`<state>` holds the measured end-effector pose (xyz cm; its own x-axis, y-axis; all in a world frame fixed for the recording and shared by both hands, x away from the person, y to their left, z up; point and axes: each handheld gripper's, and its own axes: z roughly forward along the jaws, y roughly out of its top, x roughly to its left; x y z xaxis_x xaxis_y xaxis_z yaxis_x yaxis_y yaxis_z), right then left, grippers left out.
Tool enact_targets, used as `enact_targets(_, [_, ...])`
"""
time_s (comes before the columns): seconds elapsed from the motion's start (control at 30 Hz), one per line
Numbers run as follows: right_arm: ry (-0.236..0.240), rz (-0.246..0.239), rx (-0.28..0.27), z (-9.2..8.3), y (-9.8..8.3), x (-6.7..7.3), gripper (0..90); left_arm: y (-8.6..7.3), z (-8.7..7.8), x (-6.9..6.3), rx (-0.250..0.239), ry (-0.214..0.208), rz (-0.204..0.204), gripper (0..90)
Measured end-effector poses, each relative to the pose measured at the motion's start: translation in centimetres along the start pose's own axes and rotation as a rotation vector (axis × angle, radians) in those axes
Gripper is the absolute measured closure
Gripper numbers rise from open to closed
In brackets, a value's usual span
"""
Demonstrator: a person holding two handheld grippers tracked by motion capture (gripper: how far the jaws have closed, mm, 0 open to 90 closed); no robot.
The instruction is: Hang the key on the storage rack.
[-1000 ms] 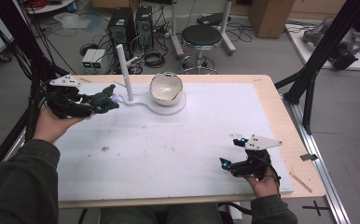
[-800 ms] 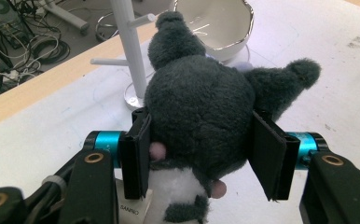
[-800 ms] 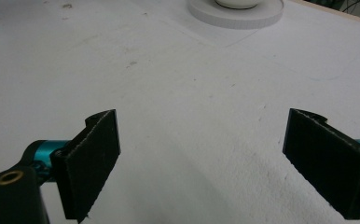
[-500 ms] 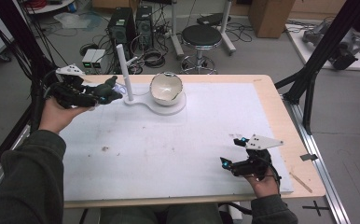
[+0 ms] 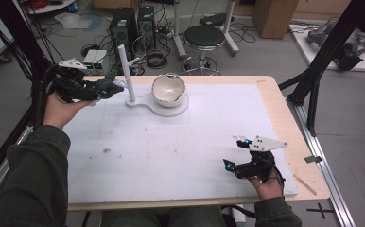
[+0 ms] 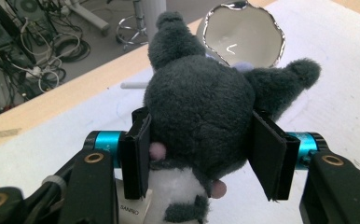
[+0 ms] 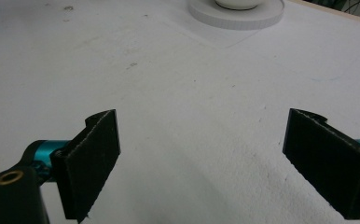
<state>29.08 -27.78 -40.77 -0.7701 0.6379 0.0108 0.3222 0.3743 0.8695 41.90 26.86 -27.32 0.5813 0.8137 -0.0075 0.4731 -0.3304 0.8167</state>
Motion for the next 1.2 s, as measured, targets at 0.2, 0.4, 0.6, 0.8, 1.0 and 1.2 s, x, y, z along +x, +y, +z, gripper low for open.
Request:
enact_targets(0.2, [0.006, 0.004, 0.002, 0.1, -0.1, 0.0, 10.0, 0.0, 0.5, 0.4, -0.002, 0.017, -0.024, 45.3])
enact_targets(0.4, [0.011, 0.001, 0.006, 0.2, -0.1, 0.0, 10.0, 0.1, 1.0, 0.6, -0.014, 0.021, -0.045, 45.3])
enact_targets(0.6, [0.009, 0.006, 0.005, 0.1, -0.1, 0.0, 10.0, 0.0, 1.4, 0.7, -0.005, 0.04, -0.055, 45.3])
enact_targets(0.8, [0.012, 0.005, 0.006, 0.2, -0.1, 0.0, 10.0, 0.0, 1.8, 0.7, 0.018, 0.062, -0.061, 45.1])
enact_targets(1.0, [0.014, 0.0, 0.003, 0.2, -0.1, -0.1, 10.0, -0.1, 2.1, 0.8, 0.031, 0.073, -0.071, 45.1])
enact_targets(1.2, [0.014, 0.007, 0.004, 0.1, -0.1, -0.1, 10.0, -0.2, 2.5, 0.9, 0.052, 0.09, -0.081, 45.0])
